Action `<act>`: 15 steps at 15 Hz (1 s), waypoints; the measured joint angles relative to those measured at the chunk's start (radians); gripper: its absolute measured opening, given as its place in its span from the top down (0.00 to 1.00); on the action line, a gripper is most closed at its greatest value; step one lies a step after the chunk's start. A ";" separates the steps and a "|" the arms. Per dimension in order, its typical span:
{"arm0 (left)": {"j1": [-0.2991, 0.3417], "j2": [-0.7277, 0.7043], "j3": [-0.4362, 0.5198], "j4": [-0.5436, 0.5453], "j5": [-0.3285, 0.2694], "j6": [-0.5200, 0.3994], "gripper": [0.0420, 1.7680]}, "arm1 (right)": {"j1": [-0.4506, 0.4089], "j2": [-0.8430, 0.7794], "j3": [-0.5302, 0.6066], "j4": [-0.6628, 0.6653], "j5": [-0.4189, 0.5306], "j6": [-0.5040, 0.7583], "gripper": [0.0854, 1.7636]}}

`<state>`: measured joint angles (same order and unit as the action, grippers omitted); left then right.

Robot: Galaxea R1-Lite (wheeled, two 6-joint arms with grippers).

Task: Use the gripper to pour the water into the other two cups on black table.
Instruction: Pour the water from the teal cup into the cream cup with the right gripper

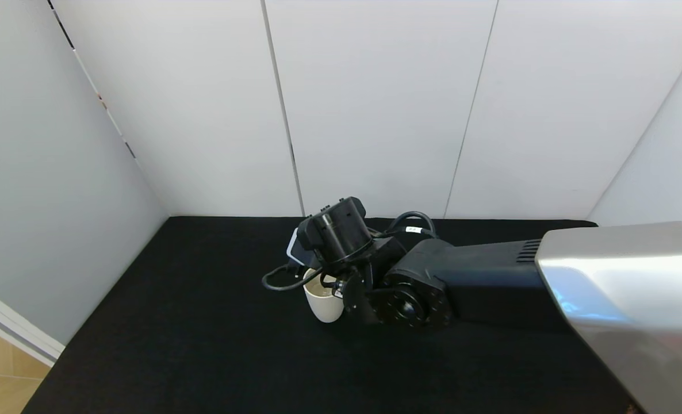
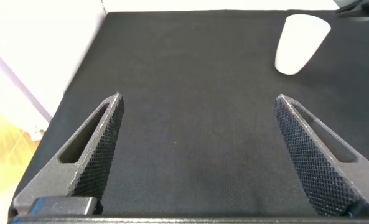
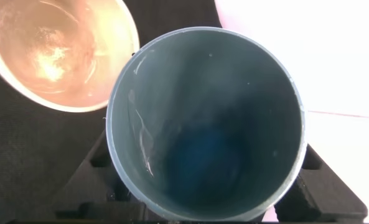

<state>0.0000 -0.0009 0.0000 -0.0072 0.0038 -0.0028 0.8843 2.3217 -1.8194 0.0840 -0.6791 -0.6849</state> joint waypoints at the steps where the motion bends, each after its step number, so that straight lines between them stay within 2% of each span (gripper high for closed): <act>1: 0.000 0.000 0.000 0.000 0.000 0.000 0.03 | 0.002 0.003 -0.001 -0.001 -0.001 -0.020 0.32; 4: 0.000 0.000 0.000 0.000 0.000 0.000 0.03 | 0.008 0.008 -0.002 -0.006 -0.042 -0.063 0.32; 10: 0.000 0.000 0.000 0.000 0.000 0.000 0.03 | 0.013 0.009 0.001 -0.005 -0.046 -0.094 0.32; 15: 0.000 0.000 0.000 0.000 0.000 0.000 0.03 | 0.014 0.009 0.007 -0.006 -0.089 -0.150 0.32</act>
<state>0.0000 -0.0009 0.0000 -0.0077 0.0038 -0.0028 0.8981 2.3309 -1.8126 0.0779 -0.7677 -0.8351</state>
